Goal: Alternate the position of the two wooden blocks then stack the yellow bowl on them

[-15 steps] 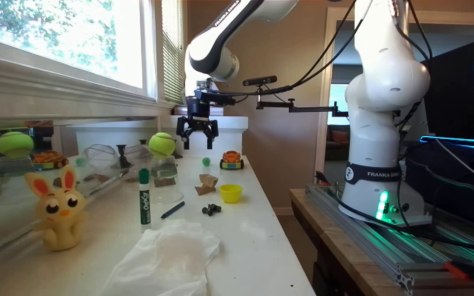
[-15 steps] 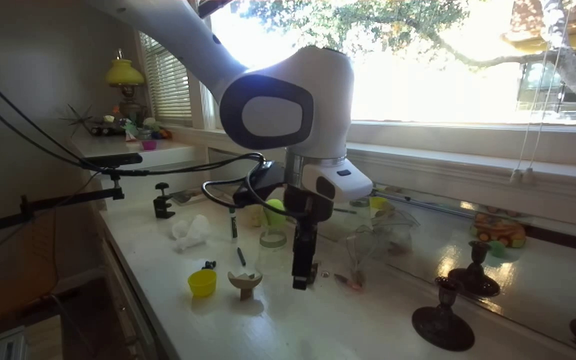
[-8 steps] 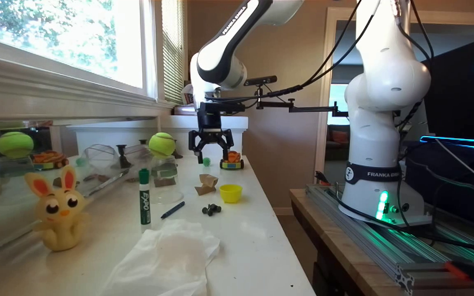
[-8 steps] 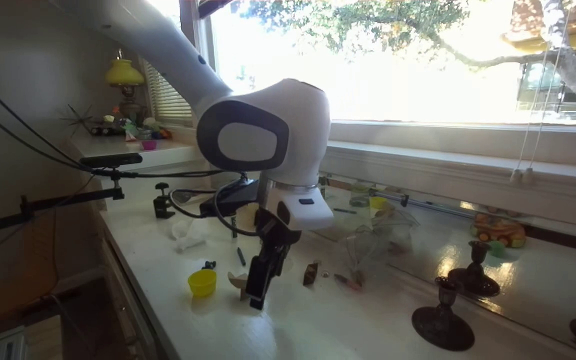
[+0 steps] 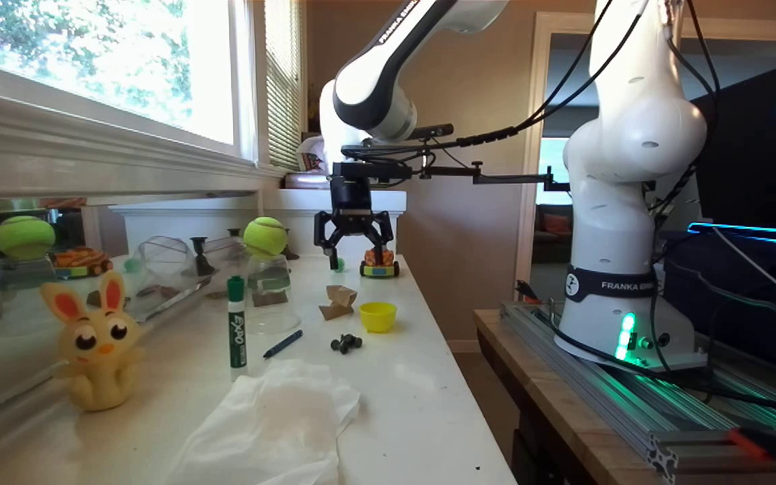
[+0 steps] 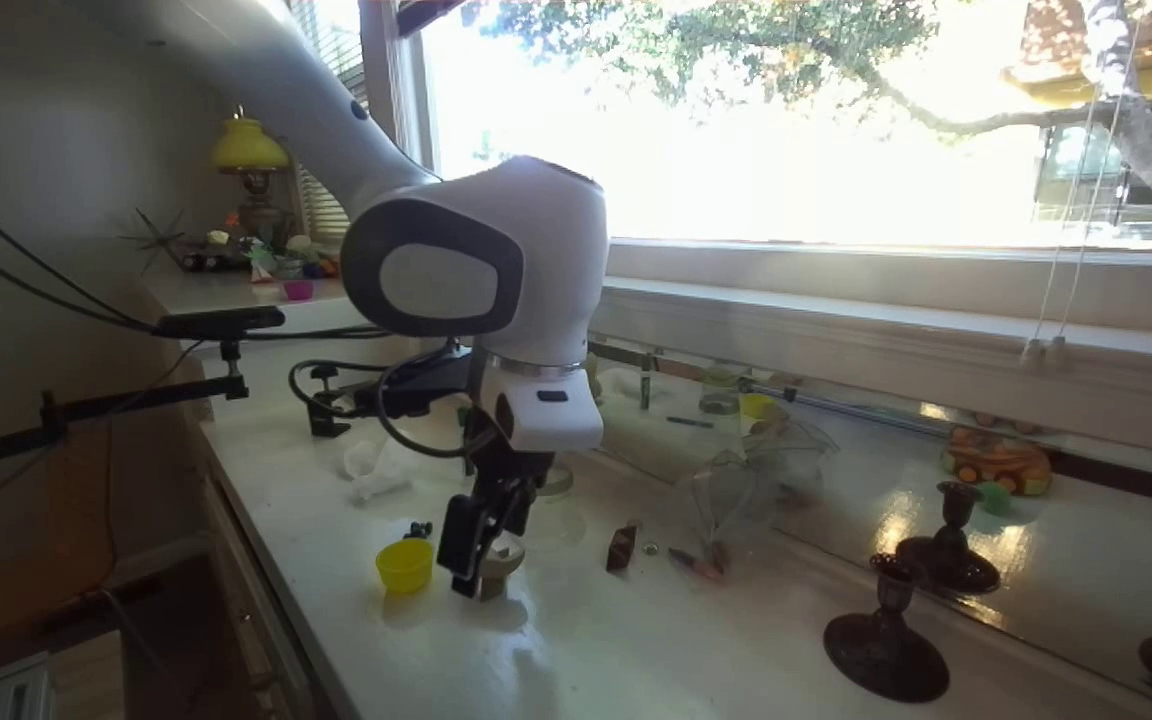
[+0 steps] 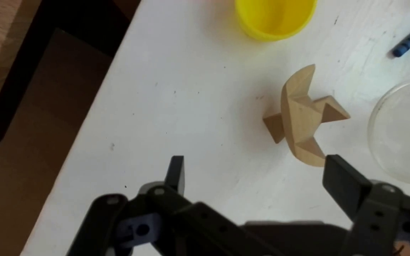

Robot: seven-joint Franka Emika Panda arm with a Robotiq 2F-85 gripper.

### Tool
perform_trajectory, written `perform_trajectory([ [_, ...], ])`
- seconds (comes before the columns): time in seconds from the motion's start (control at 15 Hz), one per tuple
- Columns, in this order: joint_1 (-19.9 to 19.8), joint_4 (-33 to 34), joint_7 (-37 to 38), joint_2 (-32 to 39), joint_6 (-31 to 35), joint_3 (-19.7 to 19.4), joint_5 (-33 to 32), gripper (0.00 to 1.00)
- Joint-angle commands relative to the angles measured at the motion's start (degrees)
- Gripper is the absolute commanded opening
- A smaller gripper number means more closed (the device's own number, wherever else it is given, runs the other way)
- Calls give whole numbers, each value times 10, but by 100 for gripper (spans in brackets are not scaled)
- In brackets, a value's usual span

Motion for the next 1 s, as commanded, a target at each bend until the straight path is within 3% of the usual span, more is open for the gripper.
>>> perform_trajectory([
  [0.0,1,-31,-3,-21,50,5,7,100],
  [0.2,3,-31,-8,-15,69,8,14,100],
  [0.93,19,-15,-9,-5,41,29,16,100],
])
